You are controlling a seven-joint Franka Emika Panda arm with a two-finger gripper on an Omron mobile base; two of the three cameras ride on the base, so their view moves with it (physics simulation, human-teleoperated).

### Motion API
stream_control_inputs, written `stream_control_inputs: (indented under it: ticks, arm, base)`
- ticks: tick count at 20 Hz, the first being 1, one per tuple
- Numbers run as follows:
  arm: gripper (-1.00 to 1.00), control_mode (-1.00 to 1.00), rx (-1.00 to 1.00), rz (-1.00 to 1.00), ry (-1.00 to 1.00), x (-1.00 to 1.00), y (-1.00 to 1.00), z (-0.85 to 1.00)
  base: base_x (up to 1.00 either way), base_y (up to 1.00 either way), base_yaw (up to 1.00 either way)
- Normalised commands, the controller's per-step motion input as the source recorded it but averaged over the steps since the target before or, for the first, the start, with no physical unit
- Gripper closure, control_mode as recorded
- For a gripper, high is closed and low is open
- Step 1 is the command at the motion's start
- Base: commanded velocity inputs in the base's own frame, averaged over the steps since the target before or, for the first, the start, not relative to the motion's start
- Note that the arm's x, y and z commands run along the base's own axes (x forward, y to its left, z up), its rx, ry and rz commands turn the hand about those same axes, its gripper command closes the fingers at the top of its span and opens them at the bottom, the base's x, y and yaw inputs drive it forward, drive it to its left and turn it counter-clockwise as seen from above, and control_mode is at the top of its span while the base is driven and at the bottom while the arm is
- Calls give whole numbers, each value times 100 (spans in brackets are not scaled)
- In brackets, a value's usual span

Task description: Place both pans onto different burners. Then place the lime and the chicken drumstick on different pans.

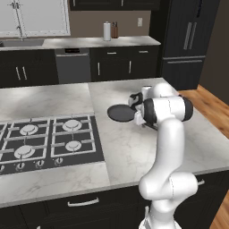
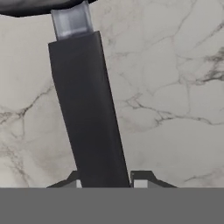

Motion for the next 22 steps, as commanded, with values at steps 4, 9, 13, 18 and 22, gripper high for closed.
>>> stream_control_inputs:
  ticks: [4,9,13,18,22]
  arm:
    - [100,-100,0,0,0,-30,0,40]
    - [100,-100,0,0,0,-31,0,32]
    - [100,-100,0,0,0,-32,0,13]
    - [100,-100,0,0,-1,-47,0,20]
    - [100,-100,0,0,-7,-72,-7,13]
  base:
    - [0,0,0]
    - [0,0,0]
    - [0,0,0]
    - [0,0,0]
    - [0,0,0]
